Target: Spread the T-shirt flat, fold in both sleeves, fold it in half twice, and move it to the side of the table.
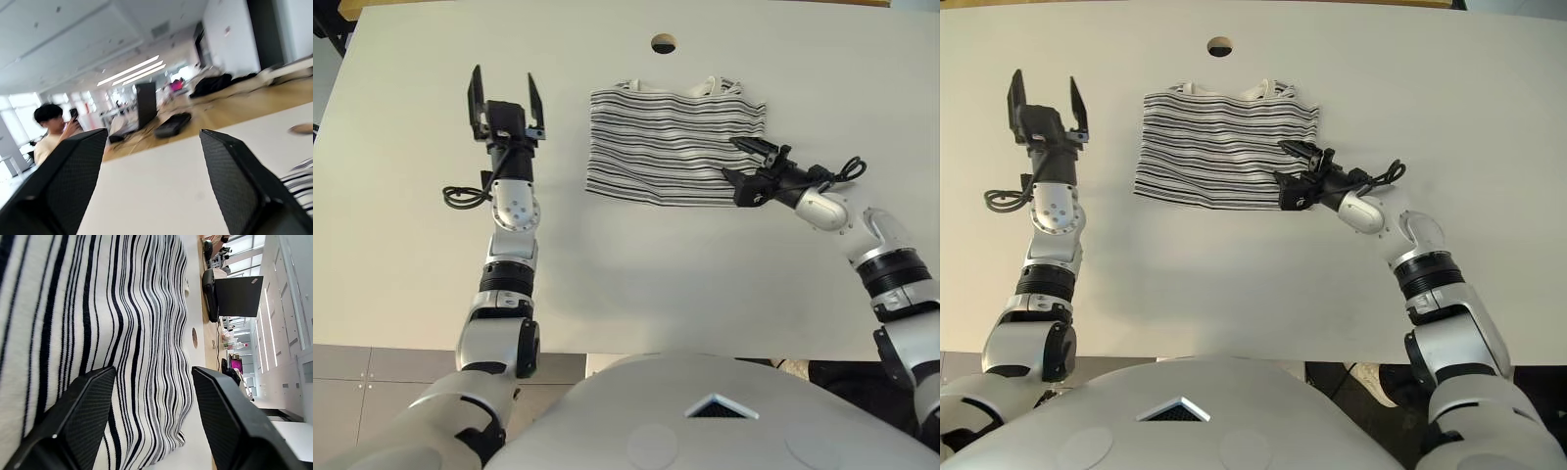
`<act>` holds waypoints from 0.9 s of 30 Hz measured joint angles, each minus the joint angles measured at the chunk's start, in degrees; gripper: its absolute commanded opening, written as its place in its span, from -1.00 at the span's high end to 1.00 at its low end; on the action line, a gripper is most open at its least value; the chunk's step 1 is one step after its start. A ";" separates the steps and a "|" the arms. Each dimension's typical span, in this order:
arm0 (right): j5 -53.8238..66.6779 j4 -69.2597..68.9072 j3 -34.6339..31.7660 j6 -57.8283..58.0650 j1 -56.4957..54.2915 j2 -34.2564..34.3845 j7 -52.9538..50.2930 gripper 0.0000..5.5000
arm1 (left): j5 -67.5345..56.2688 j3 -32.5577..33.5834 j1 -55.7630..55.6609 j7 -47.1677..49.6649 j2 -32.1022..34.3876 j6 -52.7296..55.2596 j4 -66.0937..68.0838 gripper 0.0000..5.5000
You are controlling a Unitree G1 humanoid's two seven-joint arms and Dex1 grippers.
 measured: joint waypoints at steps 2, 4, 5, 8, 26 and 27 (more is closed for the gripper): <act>-0.37 -2.71 0.88 -0.95 0.54 -2.10 1.77 -0.05 | 0.44 -0.07 0.24 0.03 -0.58 0.70 -2.13 -0.27; 0.61 -9.31 1.03 -1.71 3.63 -5.30 5.24 -0.05 | 0.85 0.06 0.53 0.05 -0.64 1.01 -3.11 -0.27; 1.88 -13.96 1.07 -1.90 6.16 -6.73 6.99 -0.05 | 1.01 0.08 0.77 0.11 -0.64 1.16 -3.43 -0.27; 4.38 -28.77 2.23 -0.08 15.88 -8.02 10.73 -0.05 | 2.53 0.00 1.18 0.91 -0.65 1.85 -5.21 -0.27; 8.67 -41.92 2.42 18.06 14.35 17.19 12.53 -0.05 | 4.38 2.92 1.73 3.13 0.68 2.24 -5.00 -0.27; 8.81 -37.72 0.92 18.24 10.74 17.50 11.03 -0.05 | 4.38 2.91 1.56 3.14 0.65 2.12 -4.76 -0.27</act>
